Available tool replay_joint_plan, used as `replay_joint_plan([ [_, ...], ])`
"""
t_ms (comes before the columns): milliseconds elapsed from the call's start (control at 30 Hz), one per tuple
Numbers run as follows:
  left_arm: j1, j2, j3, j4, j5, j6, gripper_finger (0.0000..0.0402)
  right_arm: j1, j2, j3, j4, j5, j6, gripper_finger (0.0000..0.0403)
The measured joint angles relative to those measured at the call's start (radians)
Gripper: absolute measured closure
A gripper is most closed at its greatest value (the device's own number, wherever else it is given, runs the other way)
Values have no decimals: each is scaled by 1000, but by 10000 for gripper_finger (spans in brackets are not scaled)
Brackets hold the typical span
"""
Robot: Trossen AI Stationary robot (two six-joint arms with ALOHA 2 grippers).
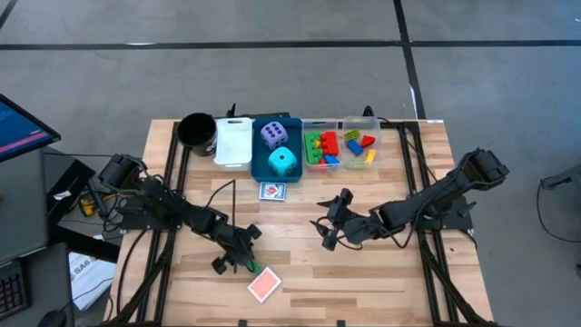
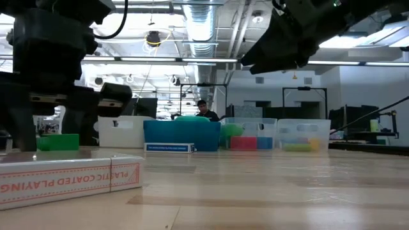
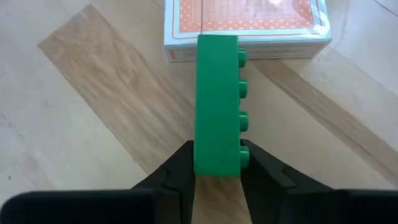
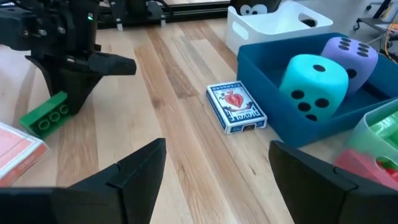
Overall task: Pick & Place Toys
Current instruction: Put the green 8 stud game piece into the right transparent bin
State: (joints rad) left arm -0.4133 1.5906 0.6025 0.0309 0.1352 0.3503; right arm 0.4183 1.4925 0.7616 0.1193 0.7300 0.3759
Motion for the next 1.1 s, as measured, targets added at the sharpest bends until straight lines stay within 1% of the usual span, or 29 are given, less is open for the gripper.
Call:
replay_joint_plan([
  [133, 0, 0, 0, 24, -3, 0, 311, 0, 0, 12, -1, 1, -2, 122],
  [233, 2, -3, 0, 48, -4, -1, 311, 0, -3, 42, 1, 0, -34, 122],
  [333, 16, -38, 0, 55, -24, -27, 311, 0, -3, 71, 0, -1, -79, 122],
  [400, 36, -84, -1, 55, -54, -67, 311, 0, -3, 92, 0, -4, -114, 122],
  [533, 91, -215, 0, 64, -119, -123, 311, 0, -3, 129, 0, -26, -184, 122],
  [667, 170, -353, 0, 99, -125, -278, 311, 0, -3, 161, 1, -26, -273, 122],
  [767, 230, -437, 0, 105, -87, -367, 311, 0, -3, 182, 11, -26, -355, 122],
  [867, 270, -490, 0, 118, -30, -431, 311, 0, -3, 188, 78, -40, -474, 122],
  [967, 290, -509, 0, 157, 27, -489, 311, 0, -3, 188, 148, -81, -607, 122],
  [1100, 297, -501, 0, 229, 105, -570, 311, -3, -4, 188, 206, -83, -784, 122],
])
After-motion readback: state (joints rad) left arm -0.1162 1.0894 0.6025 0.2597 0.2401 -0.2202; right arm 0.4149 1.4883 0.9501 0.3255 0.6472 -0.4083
